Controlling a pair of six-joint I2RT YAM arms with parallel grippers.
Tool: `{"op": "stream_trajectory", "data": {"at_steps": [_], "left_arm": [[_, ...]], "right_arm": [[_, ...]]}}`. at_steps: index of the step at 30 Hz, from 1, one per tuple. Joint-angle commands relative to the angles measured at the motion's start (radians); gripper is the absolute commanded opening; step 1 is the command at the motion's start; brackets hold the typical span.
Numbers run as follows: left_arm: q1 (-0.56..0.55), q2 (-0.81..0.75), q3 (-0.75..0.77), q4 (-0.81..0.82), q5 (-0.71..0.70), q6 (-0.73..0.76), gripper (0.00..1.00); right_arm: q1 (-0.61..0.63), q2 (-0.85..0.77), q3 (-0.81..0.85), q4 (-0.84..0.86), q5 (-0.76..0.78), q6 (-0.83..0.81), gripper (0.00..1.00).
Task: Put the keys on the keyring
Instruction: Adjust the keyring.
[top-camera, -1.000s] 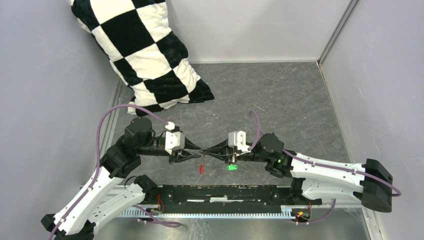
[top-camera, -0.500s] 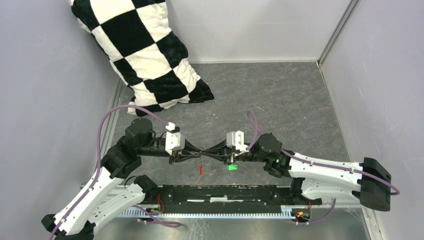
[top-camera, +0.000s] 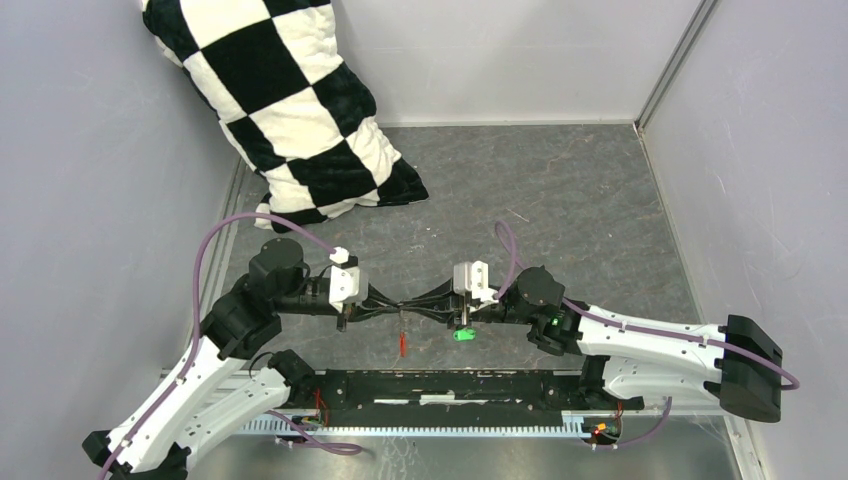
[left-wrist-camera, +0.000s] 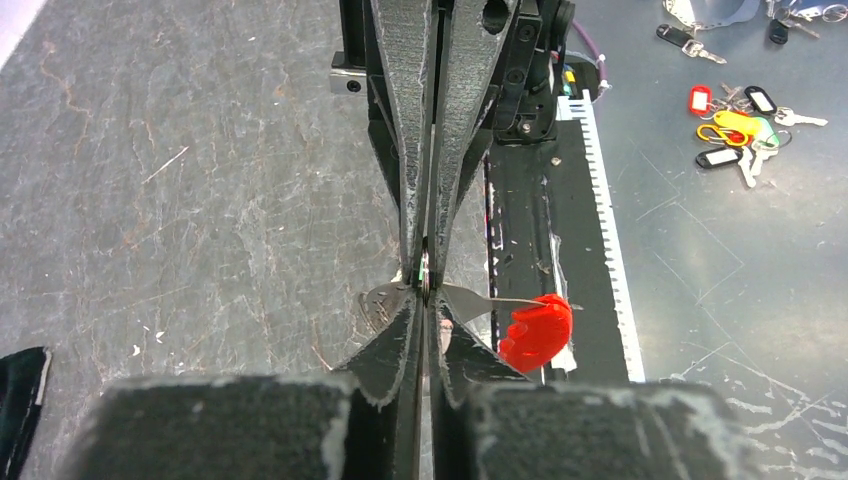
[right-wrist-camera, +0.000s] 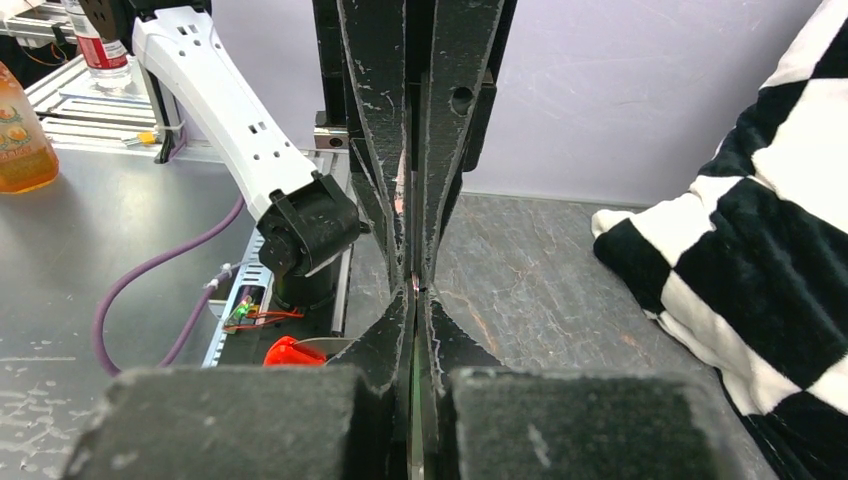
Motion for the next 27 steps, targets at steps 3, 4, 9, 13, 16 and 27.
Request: {"op": "stream_trajectory", "data": {"at_steps": [3, 4, 9, 13, 16, 27], "left_arm": [[-0.005, -0.017, -0.012, 0.023, -0.005, 0.003, 0.02], [-0.005, -0.018, -0.014, 0.026, -0.006, -0.001, 0.02], [-0.005, -0.029, -0.022, 0.029, -0.001, 0.003, 0.02], [-0.005, -0.044, -0.036, 0.045, 0.045, 0.013, 0.02], [-0.005, -0.062, -0.047, 0.067, 0.088, 0.040, 0.02], [-0.005, -0.069, -0.057, 0.104, 0.132, 0.116, 0.02]], "right_arm": [[0.004, 0.000, 0.061, 0.034, -0.025, 0.015, 0.06], [0.004, -0.002, 0.064, 0.026, -0.026, 0.020, 0.12], [0.004, -0.049, 0.086, -0.090, 0.004, 0.013, 0.38], [-0.001, -0.135, 0.122, -0.289, 0.071, -0.035, 0.52], [-0.014, -0.180, 0.149, -0.474, 0.102, -0.050, 0.62], [-0.025, -0.361, -0.150, -0.687, 0.457, 0.155, 0.65]]}}
